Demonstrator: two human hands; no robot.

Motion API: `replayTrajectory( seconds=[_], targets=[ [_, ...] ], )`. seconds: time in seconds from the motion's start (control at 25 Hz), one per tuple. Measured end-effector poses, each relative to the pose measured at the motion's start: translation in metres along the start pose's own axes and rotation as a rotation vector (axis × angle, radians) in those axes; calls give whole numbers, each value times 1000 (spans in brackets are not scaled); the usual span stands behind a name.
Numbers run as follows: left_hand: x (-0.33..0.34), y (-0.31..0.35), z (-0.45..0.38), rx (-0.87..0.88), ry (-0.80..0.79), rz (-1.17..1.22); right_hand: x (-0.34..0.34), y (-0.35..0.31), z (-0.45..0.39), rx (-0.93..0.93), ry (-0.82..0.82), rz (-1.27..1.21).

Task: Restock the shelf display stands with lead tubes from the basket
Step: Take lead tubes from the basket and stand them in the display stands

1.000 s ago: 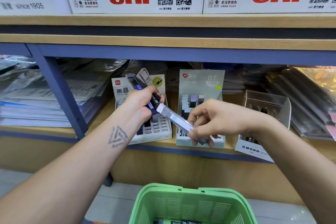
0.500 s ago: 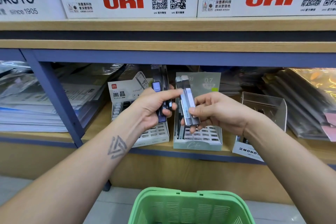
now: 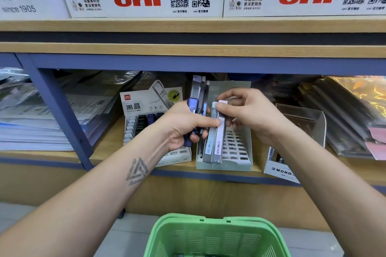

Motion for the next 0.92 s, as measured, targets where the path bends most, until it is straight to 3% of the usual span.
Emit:
replayTrajectory(
  seconds=[0.2,0.4,0.6,0.92],
  targets=[
    [-15,-3,-10,-28,94,79,-30,6,-14,22,97,-92],
    [-36,-6,-16,-49,204,97,-43,18,-32,-55,282,425],
    [-39,-8,-20,-49,209,89,-23,26,-39,-221,291,532],
    [-41,-7,-20,-53,205,82,-9,43,-43,-219,174,603]
  ],
)
Point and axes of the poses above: each hand's wrist, its own z-axis away from the middle knuckle, its own x-axis out of the palm, y = z × x, the point moved 5 cm from there along -z, towards the middle knuckle, and after that the axes turned 10 degrees about x, right-handed, at the moved point
